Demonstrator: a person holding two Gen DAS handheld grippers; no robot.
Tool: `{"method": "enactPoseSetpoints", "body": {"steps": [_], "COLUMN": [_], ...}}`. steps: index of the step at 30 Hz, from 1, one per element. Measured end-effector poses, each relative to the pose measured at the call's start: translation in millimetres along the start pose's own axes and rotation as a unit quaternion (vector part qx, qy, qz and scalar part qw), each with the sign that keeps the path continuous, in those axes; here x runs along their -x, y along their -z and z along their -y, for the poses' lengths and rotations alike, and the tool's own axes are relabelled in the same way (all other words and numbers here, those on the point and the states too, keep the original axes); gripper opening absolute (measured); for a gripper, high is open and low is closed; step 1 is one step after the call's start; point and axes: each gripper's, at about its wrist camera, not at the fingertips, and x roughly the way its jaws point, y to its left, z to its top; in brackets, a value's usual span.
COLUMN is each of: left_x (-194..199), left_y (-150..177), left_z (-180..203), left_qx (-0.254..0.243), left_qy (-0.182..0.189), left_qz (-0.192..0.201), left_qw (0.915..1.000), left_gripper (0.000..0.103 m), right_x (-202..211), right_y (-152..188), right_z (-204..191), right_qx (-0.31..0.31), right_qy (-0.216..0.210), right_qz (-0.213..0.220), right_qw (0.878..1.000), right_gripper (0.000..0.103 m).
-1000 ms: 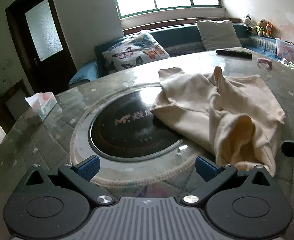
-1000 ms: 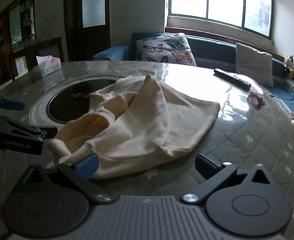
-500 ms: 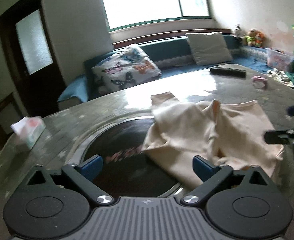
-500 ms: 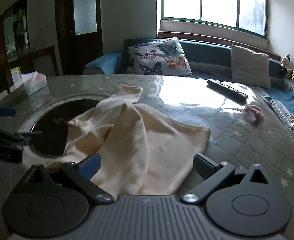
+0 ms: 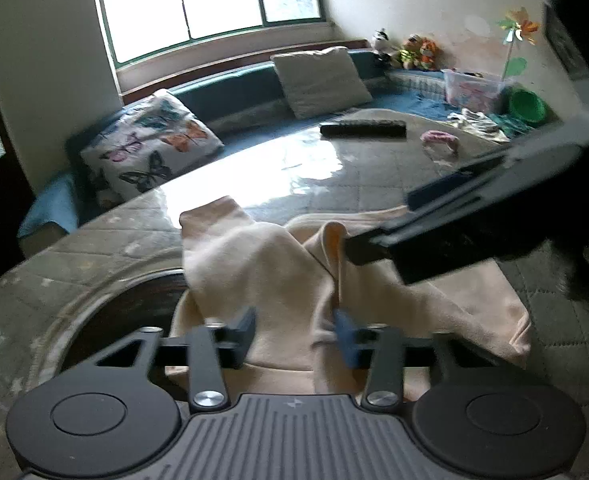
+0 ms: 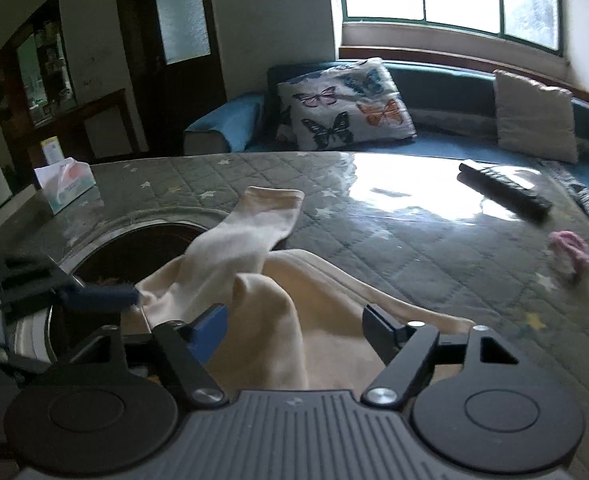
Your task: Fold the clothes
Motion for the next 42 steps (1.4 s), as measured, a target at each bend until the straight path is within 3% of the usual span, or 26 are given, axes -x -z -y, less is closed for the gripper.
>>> {"method": "enactPoseSetpoints", "body": {"steps": [1, 3, 7, 14, 16, 22, 32, 36, 42], "left_x": [-3.4, -6.2, -1.5, 34.9, 48.9, 84.2, 131.4, 144.0, 133.0], "left_y": [0.7, 3.9, 10.4, 26.6, 34.4, 66.5, 115.8, 128.7, 109.6], "left_z": [-1.3, -4.1, -12.9, -43.0, -51.5, -74.8, -73.5, -69.2, -62.1], "left_qx": [0.0, 0.003, 0.019, 0.08, 0.097, 0.146, 0.186, 0.19, 0.148], "left_qy": [0.007, 0.009, 0.002, -0.037, -0.051, -0.085, -0.09, -0.093, -0.093], "left_qz": [-0.005, -0.011, -0.01, 0.002, 0.005, -0.003, -0.038, -0.056, -0.045], "left_qw": [1.0, 0.9999, 0.9998, 0.9961, 0.994, 0.9857, 0.9777, 0.9757, 0.9835], "left_gripper": [0.02, 0.01, 0.003, 0.002, 0.002, 0.002, 0.0, 0.0, 0.005], "right_x": [-4.2, -10.5, -15.8, -32.2, -25.4, 15.7, 114.1, 144.0, 143.8], "right_y": [-1.9, -4.9, -8.1, -1.3, -0.1, 9.0, 61.9, 91.1, 113.0], "right_z": [-0.6, -2.3, -8.5, -9.8, -5.7, 8.6, 65.5, 87.4, 105.3], "right_qx": [-0.001, -0.001, 0.007, 0.007, -0.003, -0.012, -0.093, -0.127, -0.131], "right_qy": [-0.005, -0.013, -0.025, -0.021, -0.015, 0.023, 0.113, 0.151, 0.196], "right_qz": [-0.002, -0.005, -0.005, -0.036, -0.03, 0.005, 0.052, 0.042, -0.001], "right_qw": [1.0, 1.0, 1.0, 0.999, 0.999, 1.0, 0.988, 0.979, 0.972], "right_gripper": [0.072, 0.071, 0.064, 0.012, 0.006, 0.005, 0.005, 0.005, 0.017]}}
